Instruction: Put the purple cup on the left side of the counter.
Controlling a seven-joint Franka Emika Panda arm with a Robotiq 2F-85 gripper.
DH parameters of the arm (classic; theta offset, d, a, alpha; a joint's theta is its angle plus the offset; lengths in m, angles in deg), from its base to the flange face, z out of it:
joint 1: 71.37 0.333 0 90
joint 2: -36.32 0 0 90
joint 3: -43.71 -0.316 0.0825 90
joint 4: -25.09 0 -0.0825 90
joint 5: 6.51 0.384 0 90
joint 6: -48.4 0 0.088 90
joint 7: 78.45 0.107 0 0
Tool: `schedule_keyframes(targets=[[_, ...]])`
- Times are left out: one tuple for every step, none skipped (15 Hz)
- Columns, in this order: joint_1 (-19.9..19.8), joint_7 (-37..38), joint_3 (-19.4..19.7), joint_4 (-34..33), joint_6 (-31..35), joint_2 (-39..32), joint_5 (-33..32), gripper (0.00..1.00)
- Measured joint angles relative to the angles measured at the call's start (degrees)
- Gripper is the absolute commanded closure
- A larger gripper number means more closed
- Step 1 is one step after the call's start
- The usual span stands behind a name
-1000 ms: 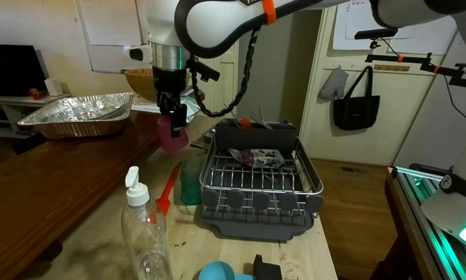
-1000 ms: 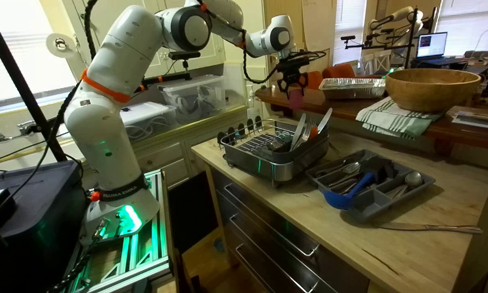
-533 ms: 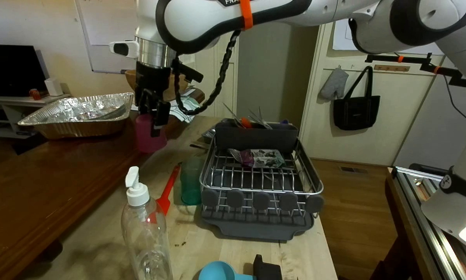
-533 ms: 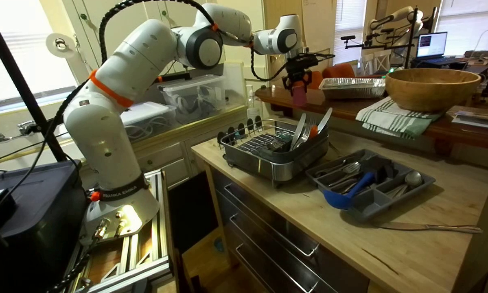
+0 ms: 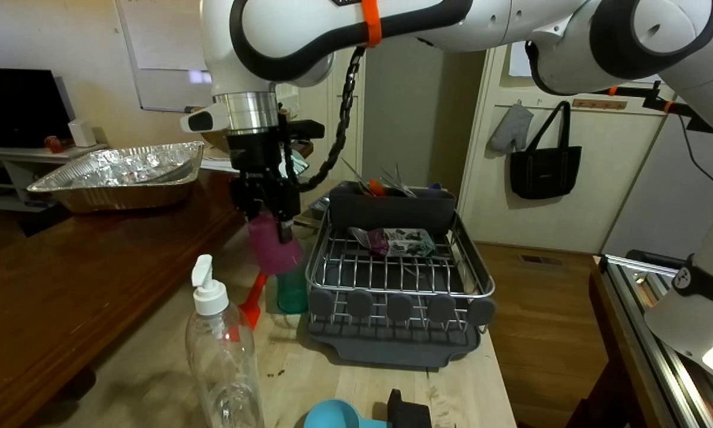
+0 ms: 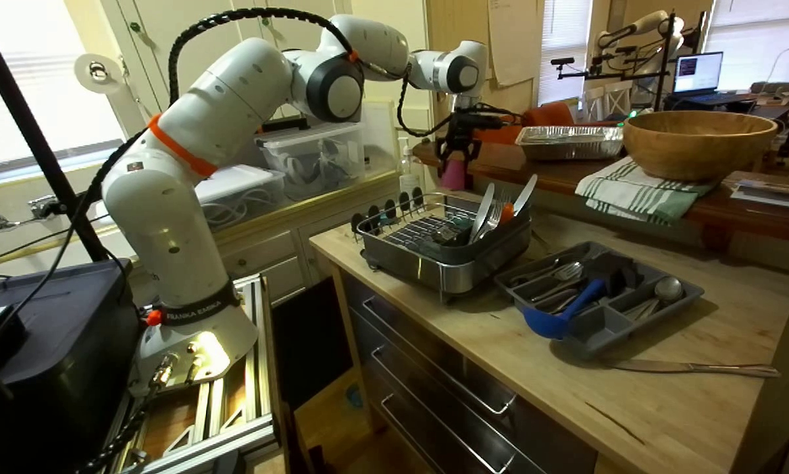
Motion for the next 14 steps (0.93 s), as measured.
schedule_keyframes(targets=[[0.13,-1.02,0.02,-0.18,-1.33,-0.59,-0.21,0.54],[0.49,-2.09,0.39,-0.62,-2.47,-1.36,-0.21,0.54],[0.81,-3.04,0.51,-1.45,-2.96,-2.1,-0.22,0.54],[1.1,-3.9,0.51,-2.29,-3.46,-2.55,-0.43,0.54],[1.37,-4.83,0.51,-2.87,-3.54,-2.9,-0.65,0.54],[1.59,-5.61,0.51,-3.34,-3.54,-3.16,-0.79,0.54],[1.79,-6.28,0.5,-3.84,-3.54,-3.44,-0.86,0.54],[1.96,-6.85,0.5,-4.27,-3.62,-3.72,-0.87,0.54],[2.11,-7.15,0.51,-4.59,-3.63,-3.88,-0.91,0.54],[2.27,-7.46,0.54,-4.95,-3.63,-4.03,-1.08,0.54],[2.38,-7.82,0.56,-5.29,-3.63,-4.25,-1.28,0.54],[2.48,-8.12,0.56,-5.65,-3.63,-4.53,-1.38,0.54],[2.53,-8.5,0.56,-5.98,-3.63,-4.76,-1.38,0.54],[2.53,-9.14,0.56,-6.46,-3.62,-5.09,-1.39,0.54]])
